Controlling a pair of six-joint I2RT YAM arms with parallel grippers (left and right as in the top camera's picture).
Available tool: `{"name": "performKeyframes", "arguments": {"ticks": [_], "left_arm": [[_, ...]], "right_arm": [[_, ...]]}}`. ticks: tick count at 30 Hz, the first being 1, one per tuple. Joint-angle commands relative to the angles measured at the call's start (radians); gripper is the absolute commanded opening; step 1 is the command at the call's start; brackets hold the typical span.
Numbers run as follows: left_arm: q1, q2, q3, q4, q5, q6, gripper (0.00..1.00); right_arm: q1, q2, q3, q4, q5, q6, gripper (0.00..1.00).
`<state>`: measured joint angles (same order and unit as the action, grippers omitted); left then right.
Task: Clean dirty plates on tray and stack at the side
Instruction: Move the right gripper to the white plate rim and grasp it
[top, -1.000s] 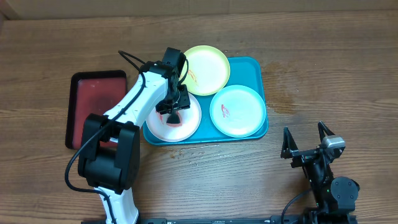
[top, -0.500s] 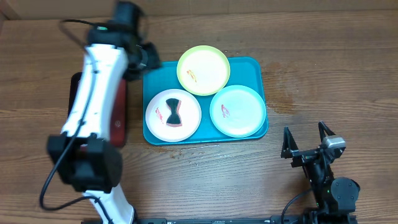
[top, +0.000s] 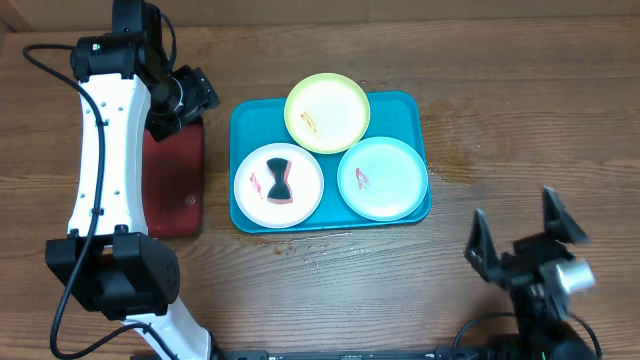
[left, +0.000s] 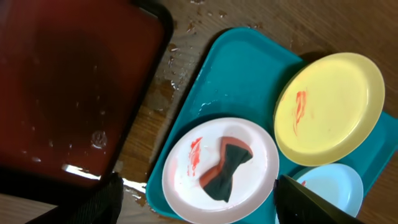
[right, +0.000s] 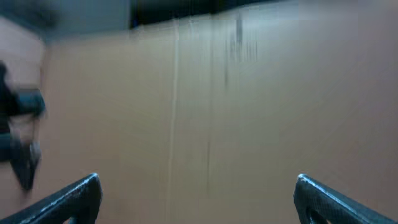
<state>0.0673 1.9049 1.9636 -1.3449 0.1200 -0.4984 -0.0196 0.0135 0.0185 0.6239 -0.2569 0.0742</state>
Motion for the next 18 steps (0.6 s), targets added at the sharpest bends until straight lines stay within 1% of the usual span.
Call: {"name": "performKeyframes", "arguments": {"ticks": [1, 3, 4, 5, 7, 8, 11, 13, 14, 15, 18], "left_arm": [[-0.003, -0.007, -0.005, 0.011, 0.004, 0.004, 0.79], [-0.003, -0.007, -0.005, 0.014, 0.003, 0.004, 0.82], [-0.003, -0.007, -0.005, 0.014, 0.003, 0.004, 0.83], [-0.003, -0.007, -0.005, 0.014, 0.004, 0.004, 0.84], [-0.003, -0.007, -0.005, 0.013, 0.004, 0.004, 0.85], [-0.003, -0.007, -0.005, 0.013, 0.004, 0.004, 0.85], [-0.003, -0.007, -0.005, 0.012, 0.004, 0.004, 0.86], [-0.003, -0.007, -0.005, 0.006, 0.004, 0.004, 0.86], [-0.003, -0.007, -0.005, 0.003, 0.004, 0.004, 0.85], [-0.003, -0.007, -0.005, -0.003, 0.004, 0.004, 0.85], [-0.003, -0.007, -0.005, -0.021, 0.004, 0.004, 0.85]], "right_arm": [[-0.004, -0.01, -0.001, 0.186, 0.031, 0.003, 1.0], [-0.004, -0.008, 0.046, 0.264, 0.051, 0.003, 1.0], [-0.004, -0.005, 0.083, 0.254, 0.056, 0.003, 1.0], [-0.004, 0.003, 0.128, 0.216, 0.055, -0.002, 1.0], [-0.004, 0.041, 0.257, 0.042, 0.054, -0.04, 1.0], [-0.004, 0.074, 0.334, -0.072, 0.054, -0.074, 1.0], [-0.004, 0.255, 0.624, -0.521, 0.066, -0.198, 1.0], [-0.004, 0.444, 0.857, -0.864, 0.069, -0.233, 1.0], [-0.004, 0.515, 0.941, -0.984, 0.05, -0.233, 1.0], [-0.002, 0.61, 1.052, -1.141, -0.011, -0.232, 1.0], [-0.001, 0.842, 1.295, -1.442, -0.268, -0.22, 1.0]]}}
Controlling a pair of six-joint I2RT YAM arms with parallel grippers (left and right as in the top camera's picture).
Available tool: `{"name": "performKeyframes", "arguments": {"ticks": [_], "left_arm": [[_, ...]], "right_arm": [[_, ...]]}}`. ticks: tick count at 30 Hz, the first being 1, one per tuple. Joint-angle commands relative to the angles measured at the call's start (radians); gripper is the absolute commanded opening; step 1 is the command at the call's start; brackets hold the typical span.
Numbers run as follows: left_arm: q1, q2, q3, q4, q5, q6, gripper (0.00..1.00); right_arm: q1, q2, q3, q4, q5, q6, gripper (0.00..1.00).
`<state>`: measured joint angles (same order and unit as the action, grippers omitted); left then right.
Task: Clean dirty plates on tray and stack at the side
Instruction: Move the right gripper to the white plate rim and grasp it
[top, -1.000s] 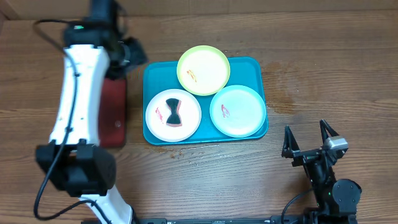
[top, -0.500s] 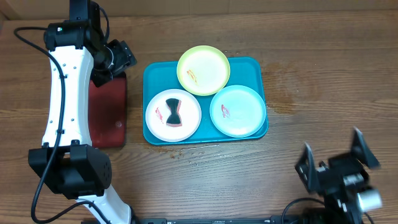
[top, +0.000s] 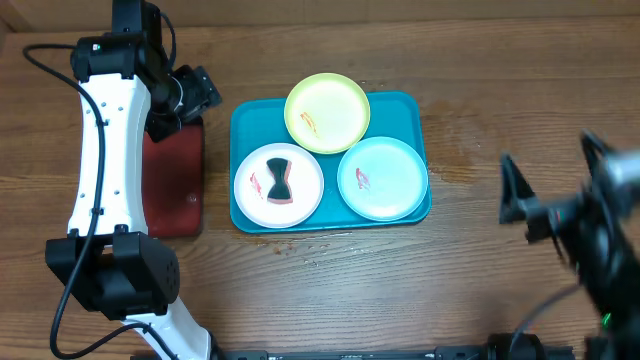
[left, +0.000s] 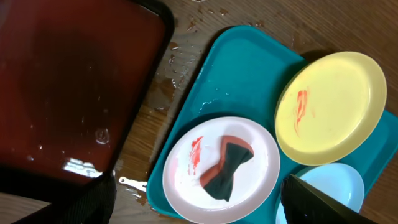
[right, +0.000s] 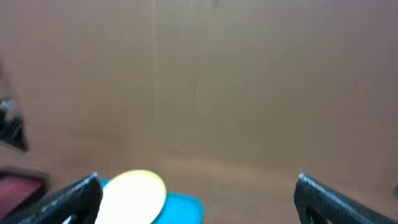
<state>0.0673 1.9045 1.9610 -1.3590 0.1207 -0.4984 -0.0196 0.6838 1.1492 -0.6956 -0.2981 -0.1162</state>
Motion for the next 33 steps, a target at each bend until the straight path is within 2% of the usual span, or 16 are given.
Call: {"name": "performKeyframes", "arguments": {"ticks": [1, 3, 5, 8, 10, 17, 19, 22, 24, 26, 29, 33], "left_arm": [[-0.003, -0.006, -0.002, -0.008, 0.003, 0.004, 0.85], [-0.003, -0.006, -0.002, -0.009, 0.003, 0.004, 0.86], [-0.003, -0.006, -0.002, -0.011, 0.003, 0.004, 0.86], [-0.003, -0.006, -0.002, -0.018, 0.003, 0.004, 0.87], [-0.003, -0.006, -0.002, -0.021, 0.003, 0.004, 0.87], [-0.003, -0.006, -0.002, -0.025, 0.003, 0.005, 0.94], [-0.003, -0.006, -0.002, -0.024, 0.003, 0.004, 0.94], [-0.003, -0.006, -0.002, -0.026, 0.003, 0.004, 0.93], [-0.003, -0.006, -0.002, -0.028, 0.003, 0.004, 0.93], [-0.003, -0.006, -0.002, -0.029, 0.003, 0.004, 0.93], [-0.003, -0.006, -0.002, -0.028, 0.003, 0.004, 0.94], [-0.003, -0.006, -0.002, -0.029, 0.003, 0.004, 0.94]], "right_arm": [[-0.001, 0.23, 0.215, -0.184, -0.296, -0.026, 1.0], [-0.001, 0.342, 0.288, -0.233, -0.428, -0.014, 1.0], [-0.001, 0.43, 0.322, -0.187, -0.553, 0.024, 1.0], [0.012, 0.545, 0.339, -0.073, -0.644, 0.231, 1.0], [0.052, 0.599, 0.34, -0.061, -0.585, 0.245, 1.0], [0.335, 0.82, 0.379, -0.235, -0.059, 0.297, 1.0], [0.407, 0.89, 0.396, -0.237, 0.032, 0.343, 0.94], [0.477, 0.976, 0.417, -0.212, 0.061, 0.396, 0.9], [0.513, 1.036, 0.45, -0.243, 0.057, 0.383, 0.91], [0.539, 1.106, 0.512, -0.34, 0.047, 0.33, 0.97], [0.557, 1.214, 0.62, -0.485, 0.064, 0.292, 1.0], [0.558, 1.255, 0.65, -0.381, 0.058, 0.373, 1.0]]}}
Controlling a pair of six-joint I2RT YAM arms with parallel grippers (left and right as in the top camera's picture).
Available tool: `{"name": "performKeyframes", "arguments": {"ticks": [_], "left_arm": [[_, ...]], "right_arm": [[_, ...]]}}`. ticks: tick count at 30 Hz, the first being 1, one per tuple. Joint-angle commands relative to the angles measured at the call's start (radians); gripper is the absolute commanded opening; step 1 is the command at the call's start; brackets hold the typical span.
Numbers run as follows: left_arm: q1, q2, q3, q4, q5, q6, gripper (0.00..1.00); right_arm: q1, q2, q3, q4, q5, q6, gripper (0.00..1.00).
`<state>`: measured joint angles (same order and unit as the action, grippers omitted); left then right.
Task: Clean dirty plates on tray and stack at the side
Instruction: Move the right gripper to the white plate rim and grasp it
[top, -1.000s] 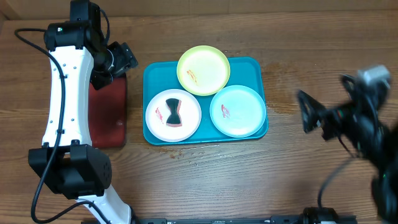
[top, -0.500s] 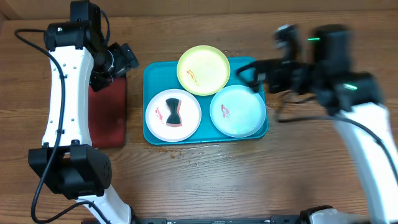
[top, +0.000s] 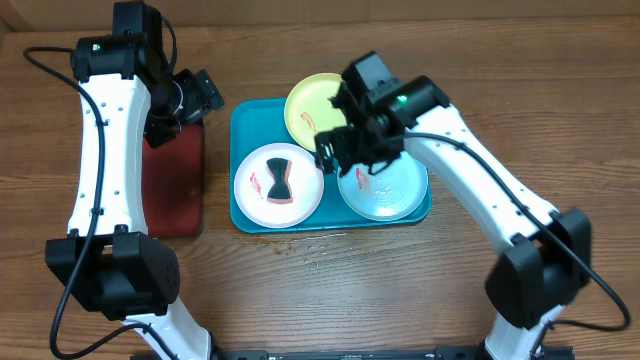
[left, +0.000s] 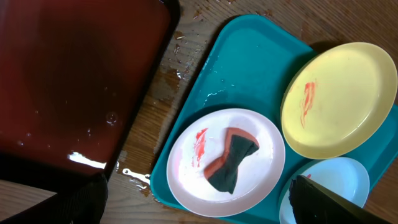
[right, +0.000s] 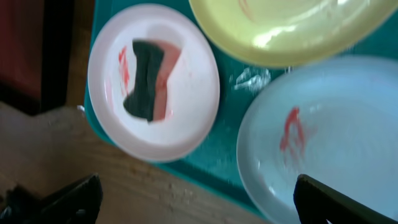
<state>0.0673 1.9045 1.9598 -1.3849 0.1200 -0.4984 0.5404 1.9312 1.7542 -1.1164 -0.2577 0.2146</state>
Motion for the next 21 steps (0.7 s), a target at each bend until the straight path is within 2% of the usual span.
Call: {"name": "performKeyframes", "arguments": {"ticks": [1, 5, 8, 9, 11, 12, 15, 17, 21], "left_arm": [[-0.003, -0.006, -0.001, -0.003, 0.004, 0.004, 0.93], [-0.003, -0.006, -0.001, -0.014, 0.004, 0.004, 0.94], [-0.003, -0.006, -0.001, -0.025, 0.003, 0.005, 0.95], [-0.003, -0.006, -0.001, -0.028, 0.004, 0.005, 0.95], [-0.003, -0.006, -0.001, -0.031, 0.004, 0.005, 0.97], [-0.003, -0.006, -0.001, -0.032, 0.004, 0.005, 0.98], [-0.005, -0.006, -0.001, -0.033, 0.005, 0.005, 1.0], [-0.009, -0.006, -0.001, -0.033, 0.004, 0.008, 1.0], [-0.029, -0.006, -0.001, -0.034, 0.004, 0.069, 1.0]], "right_arm": [[0.0, 0.009, 0.043, 0.087, 0.009, 0.056, 1.0], [0.015, 0.011, 0.039, 0.225, 0.026, 0.048, 1.0], [0.023, 0.015, 0.039, 0.238, 0.026, 0.048, 0.97], [0.026, 0.019, 0.039, 0.227, 0.026, 0.049, 0.93], [0.032, 0.029, 0.038, 0.207, 0.026, 0.051, 0.73], [0.037, 0.038, 0.038, 0.201, 0.026, 0.052, 0.67], [0.05, 0.081, 0.037, 0.195, 0.033, 0.09, 0.63], [0.056, 0.117, 0.037, 0.198, 0.031, 0.103, 0.55], [0.066, 0.182, 0.037, 0.211, 0.033, 0.105, 0.55]]}}
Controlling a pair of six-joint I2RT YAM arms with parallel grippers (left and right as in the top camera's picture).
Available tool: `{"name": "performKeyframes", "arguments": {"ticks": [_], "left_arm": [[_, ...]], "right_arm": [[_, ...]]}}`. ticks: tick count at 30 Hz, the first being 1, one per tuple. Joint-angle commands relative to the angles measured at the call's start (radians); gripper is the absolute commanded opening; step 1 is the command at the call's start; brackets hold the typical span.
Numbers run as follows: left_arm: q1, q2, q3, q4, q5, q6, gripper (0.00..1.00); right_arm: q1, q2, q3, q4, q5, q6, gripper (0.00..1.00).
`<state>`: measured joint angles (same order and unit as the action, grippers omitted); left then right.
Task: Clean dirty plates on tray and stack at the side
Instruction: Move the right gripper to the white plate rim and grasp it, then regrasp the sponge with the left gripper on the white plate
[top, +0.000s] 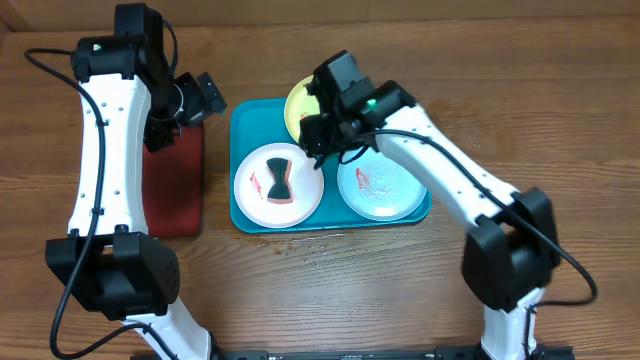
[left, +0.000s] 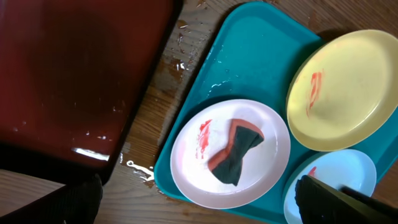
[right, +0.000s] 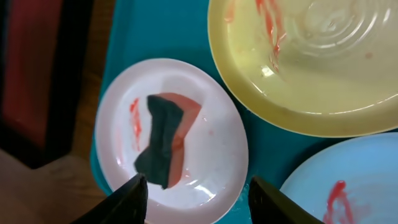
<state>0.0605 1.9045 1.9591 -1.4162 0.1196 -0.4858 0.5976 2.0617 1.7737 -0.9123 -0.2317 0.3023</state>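
A teal tray (top: 250, 120) holds three plates smeared with red. On the white plate (top: 300, 205) lies a dark green and orange sponge (top: 278, 180). The yellow plate (top: 296, 100) is partly under my right arm, and the light blue plate (top: 385, 190) sits at the tray's right. My right gripper (top: 318, 142) hangs open over the white plate's right edge. In the right wrist view its fingertips (right: 132, 198) flank that plate (right: 214, 168) just right of the sponge (right: 165, 146). Over the tray's far left corner, my left gripper (top: 197, 100) is open and holds nothing.
A dark red tray (top: 175, 190) lies left of the teal tray, wet in the left wrist view (left: 68, 74). Water drops dot the wood between the two trays (left: 140, 165). Bare table lies to the right and front.
My right gripper has moved left and toward the far side, from between the plates to the white plate's right edge, and its fingers stand closer together. The left gripper has barely shifted.
My right arm was folded at the table's near right corner, its camera facing the wall. Then it was raised at the right side, later open over the tray between the plates, and now by the sponge plate. My left gripper stayed open near the red tray.
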Motion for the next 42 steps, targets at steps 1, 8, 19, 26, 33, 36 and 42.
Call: {"name": "performKeyframes", "arguments": {"ticks": [1, 8, 19, 26, 33, 36, 42], "left_arm": [[-0.029, -0.006, 0.0, -0.004, 0.005, 0.069, 1.0], [-0.076, -0.006, 0.0, -0.001, 0.003, 0.109, 0.96], [-0.084, 0.008, -0.003, -0.001, 0.003, 0.129, 0.96], [-0.084, 0.037, -0.006, 0.0, 0.005, 0.135, 0.93], [-0.085, 0.118, -0.007, -0.032, 0.085, 0.234, 0.82], [-0.093, 0.159, -0.007, -0.042, 0.173, 0.309, 0.77], [-0.13, 0.265, -0.008, -0.071, 0.197, 0.359, 0.63]], "right_arm": [[0.011, 0.065, 0.018, 0.011, 0.007, 0.017, 0.55], [0.013, 0.114, 0.014, 0.02, 0.016, 0.012, 0.54], [0.015, 0.176, 0.012, 0.003, 0.048, 0.005, 0.52], [0.019, 0.198, 0.01, 0.003, 0.048, 0.005, 0.49], [0.019, 0.223, 0.01, 0.003, 0.048, 0.005, 0.32], [0.019, 0.225, 0.01, 0.008, 0.048, 0.006, 0.29], [0.017, 0.225, 0.01, 0.014, 0.048, 0.006, 0.22]]}}
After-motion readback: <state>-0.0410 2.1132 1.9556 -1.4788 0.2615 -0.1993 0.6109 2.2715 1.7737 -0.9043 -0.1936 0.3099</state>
